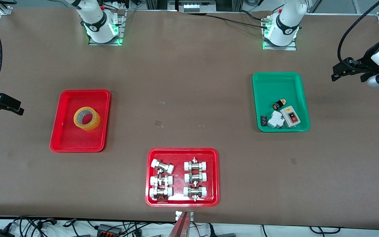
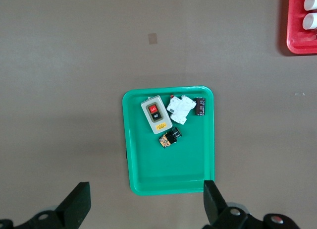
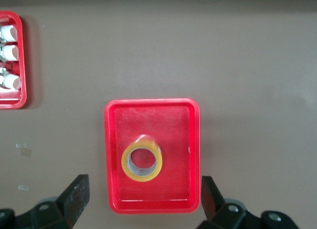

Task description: Left arm passes tape to right arm into tray

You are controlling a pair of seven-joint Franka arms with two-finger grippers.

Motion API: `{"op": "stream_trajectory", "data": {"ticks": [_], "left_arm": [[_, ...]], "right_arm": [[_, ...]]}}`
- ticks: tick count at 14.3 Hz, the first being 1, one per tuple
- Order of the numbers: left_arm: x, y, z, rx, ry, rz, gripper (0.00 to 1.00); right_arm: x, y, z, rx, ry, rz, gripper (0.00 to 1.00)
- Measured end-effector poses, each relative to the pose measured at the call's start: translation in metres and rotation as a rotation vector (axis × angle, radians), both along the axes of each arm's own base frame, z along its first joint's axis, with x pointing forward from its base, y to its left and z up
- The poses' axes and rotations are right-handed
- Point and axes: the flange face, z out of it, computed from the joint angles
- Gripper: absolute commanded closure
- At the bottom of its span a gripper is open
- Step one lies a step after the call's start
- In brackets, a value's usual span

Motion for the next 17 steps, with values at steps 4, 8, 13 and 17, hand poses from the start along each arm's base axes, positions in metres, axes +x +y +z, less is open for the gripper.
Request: {"op": "stream_trajectory", "data": {"ticks": [4,8,13,17], "left_arm": [[0.001,0.000,0.000,0.000,0.001,0.000,0.00],[0.001,0.000,0.000,0.000,0.001,0.000,0.00],[0.001,0.000,0.000,0.000,0.001,0.000,0.00],[0.001,0.000,0.000,0.000,0.001,0.000,0.00]], "right_arm": [[-0.025,0.002,-0.011,-0.001,0.000,0.002,0.00],[-0.052,0.004,-0.007,0.000,0.007,0.003,0.00],[-0.067,0.006,-0.005,0.002,0.026,0.007,0.00],[-0.069,0.007,-0.005,0.003,0.038,0.008,0.00]]}}
